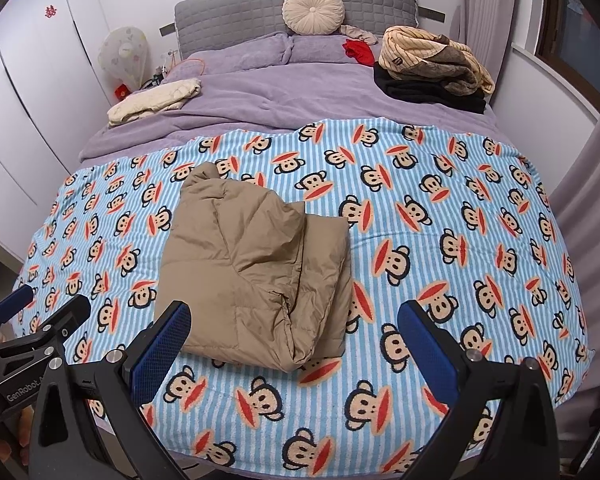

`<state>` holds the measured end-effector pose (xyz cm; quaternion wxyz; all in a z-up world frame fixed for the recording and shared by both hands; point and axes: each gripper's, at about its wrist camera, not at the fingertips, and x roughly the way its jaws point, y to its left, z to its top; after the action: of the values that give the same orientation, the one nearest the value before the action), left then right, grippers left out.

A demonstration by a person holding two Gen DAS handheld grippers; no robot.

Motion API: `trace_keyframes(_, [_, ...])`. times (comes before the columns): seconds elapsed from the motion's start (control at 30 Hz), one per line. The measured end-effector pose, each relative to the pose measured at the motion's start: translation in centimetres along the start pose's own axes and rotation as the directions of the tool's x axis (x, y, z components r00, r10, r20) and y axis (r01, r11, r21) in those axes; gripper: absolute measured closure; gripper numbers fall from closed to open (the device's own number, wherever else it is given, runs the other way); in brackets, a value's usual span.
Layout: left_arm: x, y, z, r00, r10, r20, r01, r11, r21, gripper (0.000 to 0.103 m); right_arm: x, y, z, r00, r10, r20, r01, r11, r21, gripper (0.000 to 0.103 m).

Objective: Fold large clothes

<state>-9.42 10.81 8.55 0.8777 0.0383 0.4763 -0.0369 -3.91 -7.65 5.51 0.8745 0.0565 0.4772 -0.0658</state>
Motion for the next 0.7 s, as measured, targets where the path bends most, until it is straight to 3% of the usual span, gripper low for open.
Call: trace_keyframes(0.7, [-0.01,0.17,-0.03,1.000,0.002,0.001,-0.002,1.000,0.002,0.000,0.12,0.02,-0.10,1.000,0.004,-0.004,-0.004,1.000,-0.001,0.000])
